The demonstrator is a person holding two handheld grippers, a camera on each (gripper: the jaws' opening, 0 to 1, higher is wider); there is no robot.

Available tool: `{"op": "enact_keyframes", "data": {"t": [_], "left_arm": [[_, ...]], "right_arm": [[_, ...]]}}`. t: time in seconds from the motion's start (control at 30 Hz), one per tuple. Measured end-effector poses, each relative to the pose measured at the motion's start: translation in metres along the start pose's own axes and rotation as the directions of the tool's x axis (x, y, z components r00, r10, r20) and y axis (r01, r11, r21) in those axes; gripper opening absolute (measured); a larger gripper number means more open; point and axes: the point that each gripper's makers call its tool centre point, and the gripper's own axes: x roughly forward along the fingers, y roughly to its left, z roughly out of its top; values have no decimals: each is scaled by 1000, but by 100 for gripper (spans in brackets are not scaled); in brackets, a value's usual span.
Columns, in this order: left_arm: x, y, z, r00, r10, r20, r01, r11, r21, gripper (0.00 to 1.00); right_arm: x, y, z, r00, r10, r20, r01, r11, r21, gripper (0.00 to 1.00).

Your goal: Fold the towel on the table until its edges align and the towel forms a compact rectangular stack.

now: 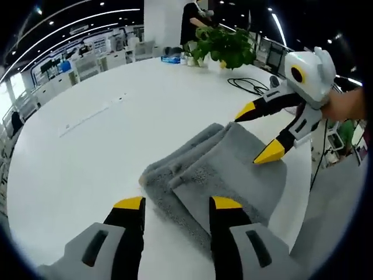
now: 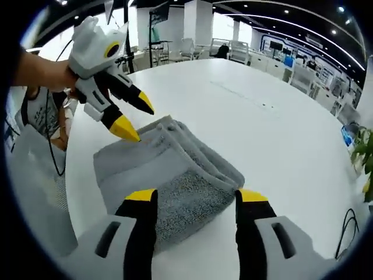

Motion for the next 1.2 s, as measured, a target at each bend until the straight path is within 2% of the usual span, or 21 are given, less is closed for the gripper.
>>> {"op": "enact_keyframes", "data": {"t": [0.13, 0.23, 0.33, 0.53, 0.7, 0.8, 1.0, 1.2], "left_arm": [[-1, -7, -11, 1000, -24, -16, 23, 1000, -16, 47], [0, -9, -19, 999, -31, -31, 31, 999, -29, 47], [0, -10, -22, 999, -42, -30, 40, 997, -72, 47], [9, -13, -28, 997, -66, -51, 59, 990, -131, 45], [16, -17, -30, 993, -94, -70, 87, 991, -105, 39], [20, -18, -27, 991, -108, -80, 103, 993, -60, 37], [28, -13, -19, 989, -115, -90, 111, 993, -50, 35], [38, 0, -8, 989, -112, -96, 107, 992, -60, 34]], "right_arm": [[0, 3, -8, 1000, -1, -1, 1, 999, 54, 51], [2, 3, -15, 1000, -3, -11, 3, 998, 65, 44], [5, 3, -18, 1000, 5, -15, -3, 994, 113, 44], [12, 3, -23, 1000, 10, -28, -7, 996, 87, 43], [20, 0, -25, 999, 32, -32, -30, 997, 72, 41], [22, -2, -24, 998, 45, -38, -43, 996, 73, 40], [28, -7, -20, 997, 48, -58, -44, 997, 62, 37], [38, -27, -12, 997, 48, -65, -44, 997, 56, 37]]}}
